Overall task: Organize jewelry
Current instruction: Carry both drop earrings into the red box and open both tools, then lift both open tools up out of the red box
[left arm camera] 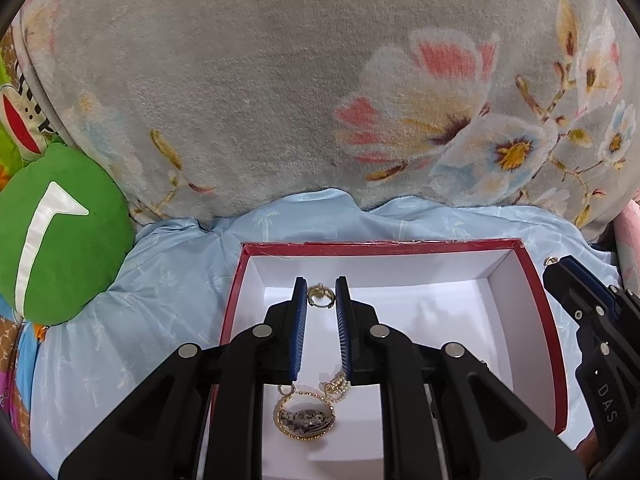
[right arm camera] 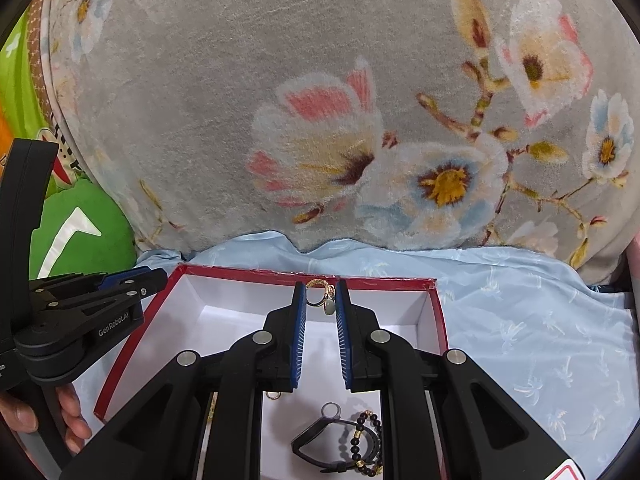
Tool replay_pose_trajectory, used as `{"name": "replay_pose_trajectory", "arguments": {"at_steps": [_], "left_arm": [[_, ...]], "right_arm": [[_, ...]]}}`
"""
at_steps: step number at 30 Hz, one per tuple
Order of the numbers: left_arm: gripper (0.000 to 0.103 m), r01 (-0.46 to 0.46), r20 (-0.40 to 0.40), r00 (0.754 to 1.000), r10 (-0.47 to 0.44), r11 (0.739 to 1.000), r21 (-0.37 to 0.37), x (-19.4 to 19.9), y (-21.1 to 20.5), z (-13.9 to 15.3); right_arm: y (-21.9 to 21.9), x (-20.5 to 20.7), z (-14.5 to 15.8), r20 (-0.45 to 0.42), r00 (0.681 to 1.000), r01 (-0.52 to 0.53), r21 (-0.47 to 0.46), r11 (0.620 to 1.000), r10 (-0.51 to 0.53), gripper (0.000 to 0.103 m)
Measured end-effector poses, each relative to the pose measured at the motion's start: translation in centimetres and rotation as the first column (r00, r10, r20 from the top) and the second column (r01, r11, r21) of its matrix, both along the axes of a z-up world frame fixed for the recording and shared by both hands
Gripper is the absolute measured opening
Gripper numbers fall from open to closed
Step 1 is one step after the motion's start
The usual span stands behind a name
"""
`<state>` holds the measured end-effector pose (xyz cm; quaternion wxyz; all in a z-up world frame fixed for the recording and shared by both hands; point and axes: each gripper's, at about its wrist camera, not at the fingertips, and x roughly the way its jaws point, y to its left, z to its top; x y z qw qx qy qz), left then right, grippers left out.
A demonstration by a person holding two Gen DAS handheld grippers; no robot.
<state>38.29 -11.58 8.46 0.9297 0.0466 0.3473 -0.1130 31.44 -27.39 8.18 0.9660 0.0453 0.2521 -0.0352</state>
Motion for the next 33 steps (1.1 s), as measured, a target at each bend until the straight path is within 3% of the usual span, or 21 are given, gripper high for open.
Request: {"name": "replay_pose_trajectory", "arguments": {"at_steps": [2, 3, 4, 5, 6, 7, 21, 28, 30, 33], "left_arm": [[0.015, -0.005, -0.006, 1.0, 0.005, 1.0, 0.0, 0.2, 0.0, -0.2], [0.023, -0.014, -0.008, 1.0, 0.014, 1.0, 0.002, 0.3, 0.1, -0.3], [0.03, -0.022, -0.011, 1.0, 0.022, 1.0, 0.002, 0.5, 0.1, -0.4], [0.045, -0.032, -0.011, 0.999, 0.032, 0.999, 0.0, 0.5, 0.2, -0.4], [0.056, -0.046, -0.007, 0.999, 0.046, 0.999, -0.002, 0.6, 0.4, -0.5], [0.058, -0.052, -0.005, 0.999, 0.052, 0.999, -0.005, 0.6, 0.5, -0.5], [0.065, -0.066, -0.002, 0.998, 0.066, 0.998, -0.01, -0.4, 1.7, -0.4], [0.066, -0.084, -0.008, 0.996, 0.084, 0.996, -0.017, -2.9, 3.2, -0.7], [0.076, -0.088, -0.01, 0.996, 0.087, 0.996, -0.018, -4.0, 3.7, -0.9], [0.08, -0.1, 0.005, 0.995, 0.1, 0.995, 0.0, -5.9, 4.3, -1.2]], "right_arm": [[-0.1, 0.3, -0.1, -0.004, 1.0, 0.001, -0.002, 1.0, -0.001, 0.014], [0.0, 0.3, -0.2, -0.003, 1.0, 0.003, -0.006, 1.0, -0.003, 0.015], [0.0, 0.3, -0.2, 0.004, 1.0, 0.01, -0.012, 1.0, -0.01, 0.023], [0.0, 0.4, -0.2, 0.009, 1.0, 0.021, -0.019, 1.0, -0.021, 0.04], [-0.1, 0.3, -0.2, 0.019, 0.999, 0.028, -0.02, 0.999, -0.028, 0.047], [-0.2, 0.2, -0.1, 0.03, 0.999, 0.037, -0.021, 0.999, -0.036, 0.053], [-0.3, -1.0, -0.2, 0.018, 0.999, 0.038, -0.007, 0.999, -0.037, 0.054], [0.8, -3.3, -1.5, -0.031, 0.998, 0.06, -0.014, 0.998, -0.061, 0.072], [1.2, -4.5, -2.1, -0.041, 0.997, 0.068, -0.02, 0.997, -0.069, 0.076], [2.0, -6.4, -2.7, -0.055, 0.995, 0.079, -0.032, 0.996, -0.081, 0.082]]}}
